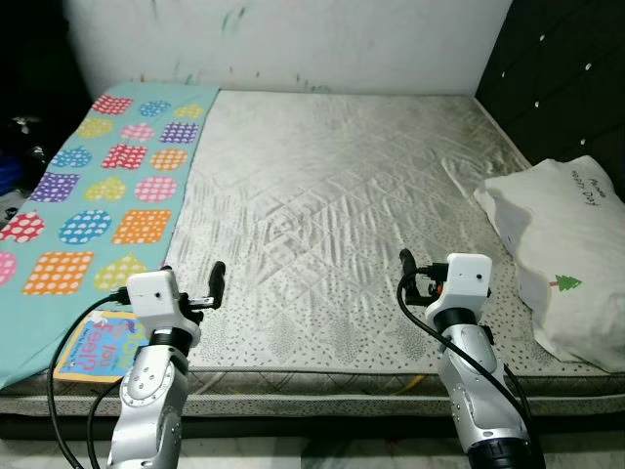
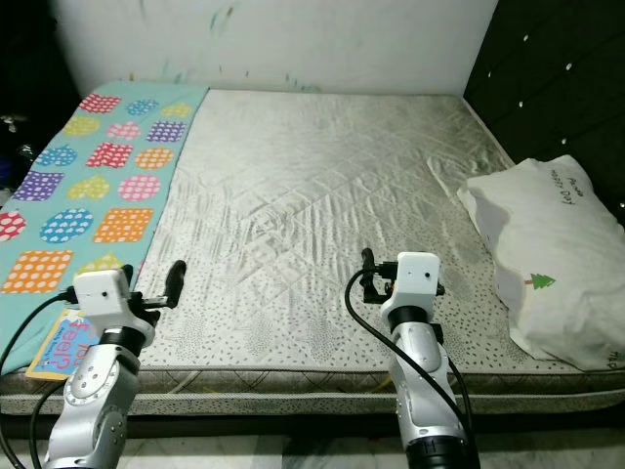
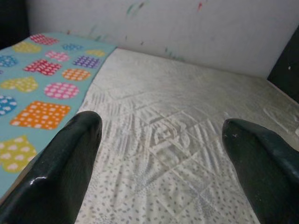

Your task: Clean up the room

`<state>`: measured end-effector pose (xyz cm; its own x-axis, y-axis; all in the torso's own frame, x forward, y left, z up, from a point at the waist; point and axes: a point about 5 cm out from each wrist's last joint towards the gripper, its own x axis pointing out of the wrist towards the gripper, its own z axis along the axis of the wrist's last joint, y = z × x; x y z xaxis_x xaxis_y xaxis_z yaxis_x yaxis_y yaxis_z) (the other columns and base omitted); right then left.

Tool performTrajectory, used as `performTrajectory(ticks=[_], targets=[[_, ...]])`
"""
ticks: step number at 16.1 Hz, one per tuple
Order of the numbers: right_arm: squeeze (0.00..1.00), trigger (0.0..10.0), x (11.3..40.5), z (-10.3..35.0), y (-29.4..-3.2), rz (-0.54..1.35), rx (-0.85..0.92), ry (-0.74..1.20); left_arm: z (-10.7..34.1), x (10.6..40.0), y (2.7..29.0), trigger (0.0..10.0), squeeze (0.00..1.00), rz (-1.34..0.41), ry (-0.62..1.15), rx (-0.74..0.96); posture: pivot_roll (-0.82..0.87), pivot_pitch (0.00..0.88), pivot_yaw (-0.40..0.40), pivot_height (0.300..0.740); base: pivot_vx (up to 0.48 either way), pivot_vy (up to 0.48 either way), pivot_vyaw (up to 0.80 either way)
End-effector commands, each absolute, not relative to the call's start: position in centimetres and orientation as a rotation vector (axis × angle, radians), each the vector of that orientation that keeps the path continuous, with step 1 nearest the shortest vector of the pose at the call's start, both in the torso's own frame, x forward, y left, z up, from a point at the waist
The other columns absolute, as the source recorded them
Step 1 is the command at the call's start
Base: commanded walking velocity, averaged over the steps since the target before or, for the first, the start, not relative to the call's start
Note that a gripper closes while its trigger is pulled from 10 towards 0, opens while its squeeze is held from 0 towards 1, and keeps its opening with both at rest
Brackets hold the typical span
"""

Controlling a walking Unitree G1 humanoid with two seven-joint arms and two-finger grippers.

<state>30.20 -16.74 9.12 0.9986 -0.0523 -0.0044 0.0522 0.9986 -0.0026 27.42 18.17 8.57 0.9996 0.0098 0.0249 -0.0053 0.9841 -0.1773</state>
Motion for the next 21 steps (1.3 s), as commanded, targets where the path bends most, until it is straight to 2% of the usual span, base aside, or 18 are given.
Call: performTrajectory(ticks=[1, 8, 10, 15, 21], targets=[[0.00, 10.0, 30.5, 9.3, -17.1, -0.054, -0.013, -0.008, 8.5, 27.5, 18.5, 10.0, 0.00, 0.007, -0.034, -0.176, -0.02, 0.000, -0.024, 0.740, 0.000, 0.000, 0.00], [0.00, 10.0, 31.4, 8.9, -17.7, -0.068, -0.033, -0.006, 8.4, 27.4, 18.8, 10.0, 0.00, 0.007, -0.042, -0.169, -0.02, 0.000, -0.004, 0.740, 0.000, 0.303, 0.00], [0.00, 10.0, 31.0, 8.6, -18.7, -0.067, -0.053, -0.004, 8.3, 27.9, 18.5, 10.0, 0.00, 0.001, -0.039, -0.175, -0.05, 0.000, 0.001, 0.740, 0.000, 0.349, 0.00], [0.00, 10.0, 31.1, 8.8, -19.0, -0.076, -0.071, -0.022, 8.3, 28.6, 17.6, 10.0, 0.00, -0.033, -0.042, -0.184, -0.07, 0.000, 0.011, 0.740, 0.000, 0.336, 0.00], [0.00, 10.0, 31.1, 8.7, -18.3, -0.048, -0.081, -0.033, 8.4, 28.5, 17.5, 10.0, 0.00, -0.059, -0.063, -0.185, -0.07, 0.000, 0.010, 0.740, 0.000, 0.000, 0.00]])
